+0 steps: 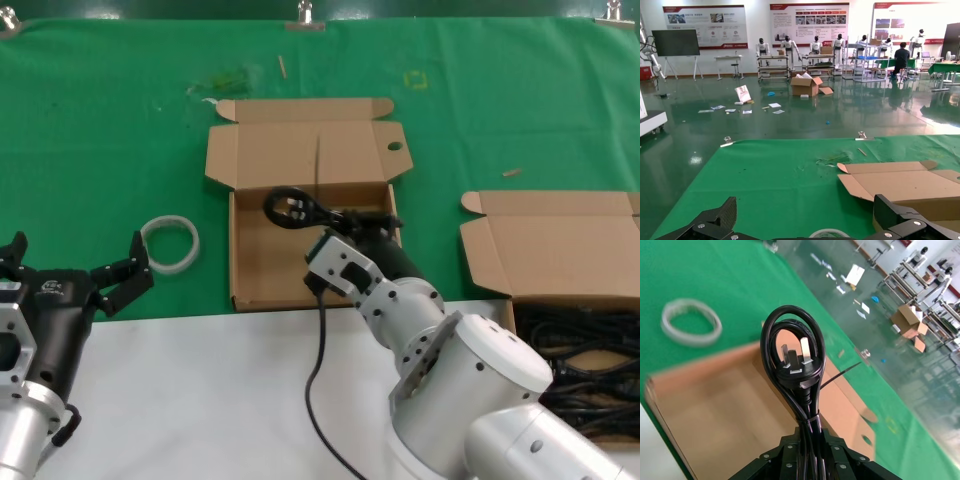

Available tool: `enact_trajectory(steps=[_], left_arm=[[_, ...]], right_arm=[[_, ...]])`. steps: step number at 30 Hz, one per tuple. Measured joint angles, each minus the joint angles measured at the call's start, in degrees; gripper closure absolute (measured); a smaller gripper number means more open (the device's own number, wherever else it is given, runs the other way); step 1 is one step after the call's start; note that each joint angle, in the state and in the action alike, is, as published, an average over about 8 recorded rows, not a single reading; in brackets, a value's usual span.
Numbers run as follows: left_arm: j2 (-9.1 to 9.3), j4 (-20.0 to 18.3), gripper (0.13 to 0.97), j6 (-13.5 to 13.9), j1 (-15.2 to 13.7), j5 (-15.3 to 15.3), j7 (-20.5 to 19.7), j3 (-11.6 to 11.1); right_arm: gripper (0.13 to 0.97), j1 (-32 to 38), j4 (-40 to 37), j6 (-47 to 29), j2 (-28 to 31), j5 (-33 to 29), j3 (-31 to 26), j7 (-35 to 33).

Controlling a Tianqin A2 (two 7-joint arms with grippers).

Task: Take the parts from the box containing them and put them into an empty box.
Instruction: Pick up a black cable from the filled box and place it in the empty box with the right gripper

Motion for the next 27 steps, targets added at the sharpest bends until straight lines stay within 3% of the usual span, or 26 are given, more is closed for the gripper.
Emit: enact_trajectory(steps=[7, 13, 27], left_arm=[[0.00, 0.0, 0.132, 0.0, 0.0, 0.0, 0.0, 0.0], [0.00, 0.0, 0.132, 0.0, 0.0, 0.0, 0.0, 0.0], [0.00, 0.0, 0.132, 0.0, 0.0, 0.0, 0.0, 0.0]], right_arm=[[0.877, 0.3, 0.1, -2.2, 0.2, 0.1, -1.7, 6.8], [0.864, 0.2, 0.1, -2.5, 0.2, 0.1, -1.8, 7.3], [0.741, -0.8, 0.6, -3.7, 0.3, -1.8, -0.3, 10.0]])
